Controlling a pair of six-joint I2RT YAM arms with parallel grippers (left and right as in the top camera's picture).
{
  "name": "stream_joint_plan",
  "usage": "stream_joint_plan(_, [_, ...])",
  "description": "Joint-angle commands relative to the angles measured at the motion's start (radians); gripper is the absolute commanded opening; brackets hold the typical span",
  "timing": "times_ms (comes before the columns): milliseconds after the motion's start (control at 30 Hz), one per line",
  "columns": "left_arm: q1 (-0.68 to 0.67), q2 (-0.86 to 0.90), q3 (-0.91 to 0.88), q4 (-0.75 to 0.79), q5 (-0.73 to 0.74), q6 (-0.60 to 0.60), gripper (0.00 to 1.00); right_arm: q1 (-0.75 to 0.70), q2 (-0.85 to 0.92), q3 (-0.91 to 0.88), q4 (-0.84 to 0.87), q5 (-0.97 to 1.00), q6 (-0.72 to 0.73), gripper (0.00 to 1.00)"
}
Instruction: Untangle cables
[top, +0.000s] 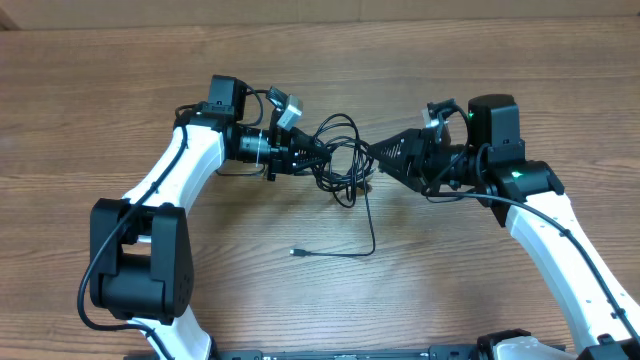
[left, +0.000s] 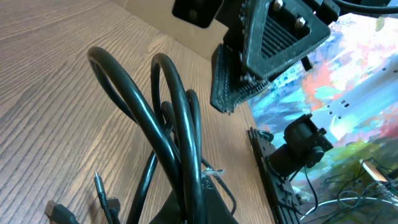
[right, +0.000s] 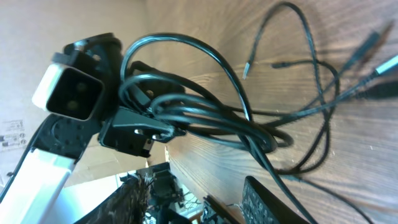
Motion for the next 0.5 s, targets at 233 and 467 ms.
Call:
stream_joint_plan(233, [-0.007, -0.019, 0.002, 0.000, -0.003, 0.078, 0.04, 0.050, -0.015, 0.014, -0.077, 0.098, -0.012, 0.41])
stream_joint_plan(467, [-0.043, -0.019, 0.002, -0.012, -0.013, 0.109, 0.04, 0.138, -0.014, 0.014, -0.065, 0.205, 0.105, 0.37])
